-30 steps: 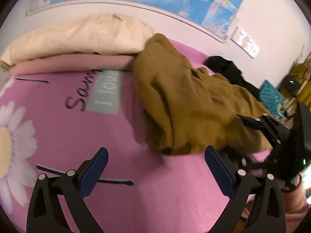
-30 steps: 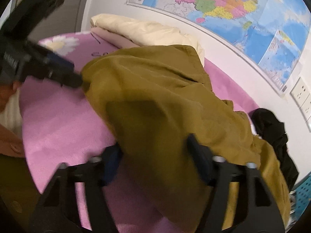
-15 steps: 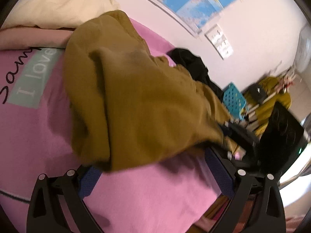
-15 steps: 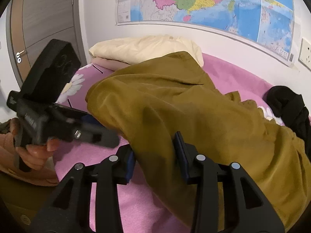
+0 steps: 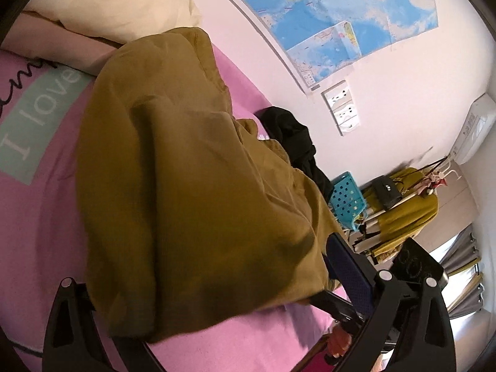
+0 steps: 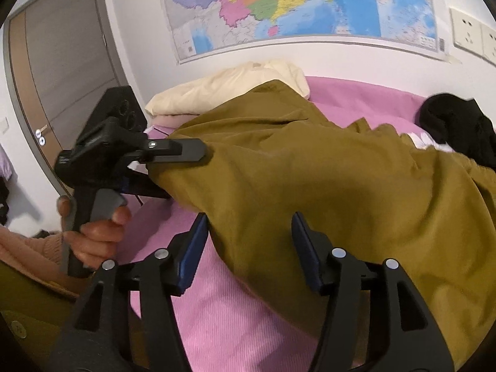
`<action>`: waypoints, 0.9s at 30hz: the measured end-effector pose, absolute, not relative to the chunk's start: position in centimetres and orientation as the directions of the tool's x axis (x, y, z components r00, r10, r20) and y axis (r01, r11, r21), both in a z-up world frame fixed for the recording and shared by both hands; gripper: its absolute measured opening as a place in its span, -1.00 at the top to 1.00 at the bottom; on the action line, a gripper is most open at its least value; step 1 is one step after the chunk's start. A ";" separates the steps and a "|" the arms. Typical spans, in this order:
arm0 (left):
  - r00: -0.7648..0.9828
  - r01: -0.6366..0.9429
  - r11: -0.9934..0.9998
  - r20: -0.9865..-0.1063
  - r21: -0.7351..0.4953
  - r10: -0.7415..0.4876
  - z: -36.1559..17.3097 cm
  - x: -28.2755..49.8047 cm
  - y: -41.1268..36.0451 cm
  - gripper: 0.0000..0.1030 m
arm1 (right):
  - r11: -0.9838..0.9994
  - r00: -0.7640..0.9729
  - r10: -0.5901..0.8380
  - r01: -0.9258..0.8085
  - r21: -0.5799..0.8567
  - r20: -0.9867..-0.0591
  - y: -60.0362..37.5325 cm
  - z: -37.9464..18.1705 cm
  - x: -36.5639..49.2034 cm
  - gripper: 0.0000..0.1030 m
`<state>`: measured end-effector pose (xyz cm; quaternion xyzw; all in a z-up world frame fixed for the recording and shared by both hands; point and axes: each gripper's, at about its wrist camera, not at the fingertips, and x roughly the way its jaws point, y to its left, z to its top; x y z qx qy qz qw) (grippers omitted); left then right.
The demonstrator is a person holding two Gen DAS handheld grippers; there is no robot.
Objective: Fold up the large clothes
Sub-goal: 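Fold the jacket bundle over with the left tool while the right tool holds it, then grasp the olive jacket bundle with both tools and lift it off the bed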
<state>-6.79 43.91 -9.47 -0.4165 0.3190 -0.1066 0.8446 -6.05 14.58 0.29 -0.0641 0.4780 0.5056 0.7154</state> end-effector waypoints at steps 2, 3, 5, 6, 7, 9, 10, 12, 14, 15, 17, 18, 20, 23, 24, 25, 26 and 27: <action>0.770 -0.102 0.647 -0.472 -0.756 -0.429 -9.4 -6.2 43.7 -0.85 | 0.488 0.026 0.681 -0.762 0.426 -0.732 13.6 0.5 -5.8 -0.11; 0.766 -0.116 0.666 -0.493 -0.737 -0.413 -9.4 -5.8 43.5 -0.85 | 0.494 0.029 0.685 -0.753 0.435 -0.728 13.3 0.5 -5.6 -0.13; 0.748 -0.147 0.714 -0.549 -0.685 -0.372 -9.4 -5.0 43.1 -0.85 | 0.507 0.034 0.701 -0.727 0.464 -0.712 12.2 0.6 -5.2 -0.15; 0.737 -0.162 0.740 -0.578 -0.653 -0.349 -9.3 -4.6 42.7 -0.85 | 0.515 0.038 0.704 -0.715 0.473 -0.709 11.8 0.7 -5.0 -0.17; 0.733 -0.168 0.753 -0.591 -0.637 -0.336 -9.3 -4.3 42.5 -0.85 | 0.526 0.045 0.706 -0.701 0.481 -0.706 11.3 0.7 -4.8 -0.17; 0.730 -0.177 0.766 -0.604 -0.618 -0.319 -9.2 -4.0 42.4 -0.85 | 0.543 0.057 0.716 -0.672 0.504 -0.696 10.0 0.8 -4.5 -0.19; 0.727 -0.181 0.776 -0.613 -0.605 -0.308 -9.2 -3.8 42.3 -0.85 | 0.552 0.062 0.720 -0.655 0.516 -0.691 9.3 0.9 -4.3 -0.19; 0.723 -0.189 0.789 -0.626 -0.584 -0.291 -9.2 -3.7 42.3 -0.85 | 0.566 0.070 0.728 -0.624 0.540 -0.682 8.0 1.0 -4.1 -0.24; 0.714 -0.198 0.811 -0.648 -0.551 -0.266 -9.0 -3.5 42.0 -0.84 | 0.578 0.079 0.742 -0.579 0.576 -0.665 6.1 1.3 -4.0 -0.29; 0.713 -0.201 0.815 -0.652 -0.543 -0.259 -9.0 -3.6 41.9 -0.84 | 0.580 0.081 0.748 -0.562 0.590 -0.659 5.4 1.4 -4.0 -0.35; 0.710 -0.207 0.823 -0.660 -0.529 -0.246 -9.0 -3.8 41.9 -0.84 | 0.596 0.095 0.757 -0.506 0.624 -0.646 3.1 1.4 -4.0 -0.46; 0.709 -0.209 0.825 -0.663 -0.524 -0.241 -9.0 -3.7 41.8 -0.84 | 0.605 0.105 0.758 -0.481 0.634 -0.644 2.1 1.4 -4.1 -0.47; 0.706 -0.214 0.833 -0.670 -0.510 -0.229 -9.0 -3.6 41.7 -0.84 | 0.627 0.124 0.756 -0.420 0.657 -0.642 -0.1 1.3 -4.2 -0.49; 0.704 -0.217 0.841 -0.677 -0.495 -0.217 -9.0 -3.6 41.6 -0.84 | 0.654 0.147 0.748 -0.335 0.679 -0.648 -2.8 0.8 -4.5 -0.50; 0.703 -0.216 0.843 -0.678 -0.492 -0.215 -9.1 -3.6 41.7 -0.84 | 0.661 0.152 0.744 -0.314 0.682 -0.651 -3.4 0.6 -4.6 -0.50; 0.703 -0.217 0.844 -0.678 -0.490 -0.213 -9.1 -3.7 41.7 -0.84 | 0.668 0.157 0.739 -0.294 0.683 -0.655 -4.0 0.4 -4.8 -0.50; 0.705 -0.217 0.845 -0.677 -0.490 -0.212 -9.2 -3.7 41.6 -0.84 | 0.681 0.164 0.729 -0.268 0.682 -0.664 -4.6 0.2 -5.0 -0.50; 0.706 -0.217 0.846 -0.677 -0.487 -0.209 -9.1 -3.7 41.5 -0.84 | 0.685 0.165 0.727 -0.253 0.683 -0.667 -4.9 0.0 -5.0 -0.51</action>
